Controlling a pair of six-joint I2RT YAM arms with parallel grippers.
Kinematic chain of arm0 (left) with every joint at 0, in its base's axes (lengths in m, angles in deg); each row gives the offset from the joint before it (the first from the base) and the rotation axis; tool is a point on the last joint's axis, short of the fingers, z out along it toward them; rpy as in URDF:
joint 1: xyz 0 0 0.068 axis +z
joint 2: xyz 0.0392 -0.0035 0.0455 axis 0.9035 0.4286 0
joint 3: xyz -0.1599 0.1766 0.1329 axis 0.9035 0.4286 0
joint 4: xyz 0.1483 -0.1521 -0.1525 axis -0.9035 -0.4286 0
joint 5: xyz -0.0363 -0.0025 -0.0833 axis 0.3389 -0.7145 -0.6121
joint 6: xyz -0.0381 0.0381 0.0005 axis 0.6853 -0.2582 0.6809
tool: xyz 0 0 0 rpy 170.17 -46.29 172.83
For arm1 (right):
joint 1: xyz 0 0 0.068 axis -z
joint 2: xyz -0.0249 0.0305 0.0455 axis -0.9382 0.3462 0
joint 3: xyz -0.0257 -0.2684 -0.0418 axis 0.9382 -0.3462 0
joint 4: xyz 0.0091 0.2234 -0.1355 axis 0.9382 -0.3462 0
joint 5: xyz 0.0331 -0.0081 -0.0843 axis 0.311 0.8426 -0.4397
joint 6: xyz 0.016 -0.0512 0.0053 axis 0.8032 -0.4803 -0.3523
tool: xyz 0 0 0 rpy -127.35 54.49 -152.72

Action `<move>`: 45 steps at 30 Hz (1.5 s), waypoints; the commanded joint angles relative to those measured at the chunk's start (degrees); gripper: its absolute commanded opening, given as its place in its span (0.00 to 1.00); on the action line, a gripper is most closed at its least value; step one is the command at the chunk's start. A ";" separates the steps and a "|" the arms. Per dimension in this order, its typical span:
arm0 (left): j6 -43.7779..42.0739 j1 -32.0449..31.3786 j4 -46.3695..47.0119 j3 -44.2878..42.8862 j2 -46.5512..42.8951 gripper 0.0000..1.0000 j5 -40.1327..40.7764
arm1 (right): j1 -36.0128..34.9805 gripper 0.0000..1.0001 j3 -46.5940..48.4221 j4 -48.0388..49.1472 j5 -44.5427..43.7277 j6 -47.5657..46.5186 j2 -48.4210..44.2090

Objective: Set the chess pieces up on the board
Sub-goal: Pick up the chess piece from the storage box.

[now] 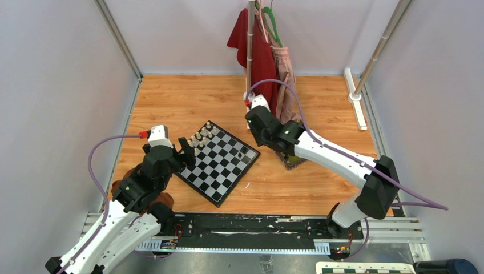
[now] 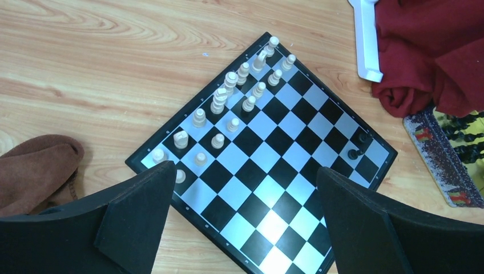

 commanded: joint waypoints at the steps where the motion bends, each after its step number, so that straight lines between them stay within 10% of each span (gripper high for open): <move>1: -0.32 -0.49 -0.03 0.69 -1.27 1.00 1.10 | 5.18 0.46 -5.16 -2.88 -5.97 2.94 -3.74; 14: -1.64 -0.51 -0.24 0.11 -0.17 1.00 0.54 | 22.21 0.45 -8.73 1.37 1.57 3.08 0.53; 45: -0.01 -0.45 1.38 0.89 4.29 1.00 1.99 | 29.94 0.39 -1.41 5.20 15.02 2.21 17.06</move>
